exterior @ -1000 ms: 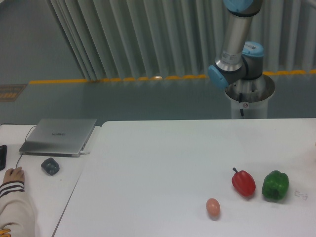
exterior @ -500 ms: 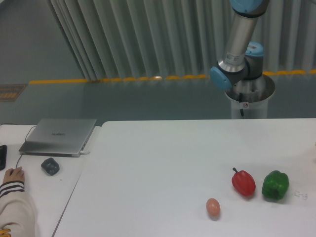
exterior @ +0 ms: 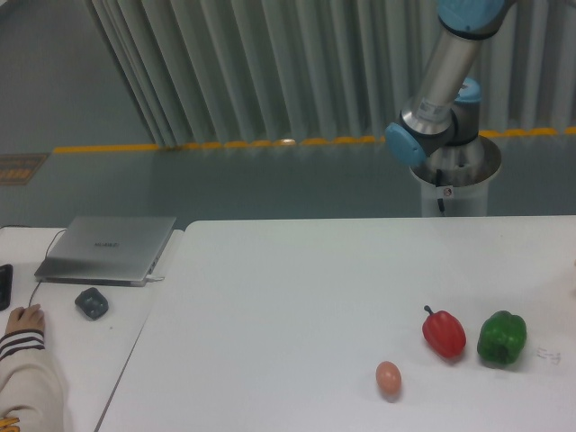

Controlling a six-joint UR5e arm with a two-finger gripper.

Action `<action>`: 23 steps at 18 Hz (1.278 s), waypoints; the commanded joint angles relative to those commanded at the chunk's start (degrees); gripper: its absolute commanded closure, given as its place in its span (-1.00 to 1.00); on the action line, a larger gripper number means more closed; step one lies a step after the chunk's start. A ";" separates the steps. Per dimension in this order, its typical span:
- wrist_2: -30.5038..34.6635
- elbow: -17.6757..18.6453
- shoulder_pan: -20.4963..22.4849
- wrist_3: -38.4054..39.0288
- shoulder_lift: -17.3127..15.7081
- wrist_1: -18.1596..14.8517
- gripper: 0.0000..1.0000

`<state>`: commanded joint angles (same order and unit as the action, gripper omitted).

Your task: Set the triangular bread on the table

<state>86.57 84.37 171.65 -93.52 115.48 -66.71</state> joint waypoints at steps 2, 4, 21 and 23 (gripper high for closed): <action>0.00 0.09 -0.09 0.35 0.62 1.40 -1.00; 0.00 0.26 -0.09 0.96 1.14 2.37 -1.00; 0.00 0.62 -0.18 1.14 3.52 5.27 -0.52; -0.09 0.53 -0.18 1.14 3.52 5.27 -0.12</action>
<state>86.49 84.90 171.47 -92.37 119.00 -61.44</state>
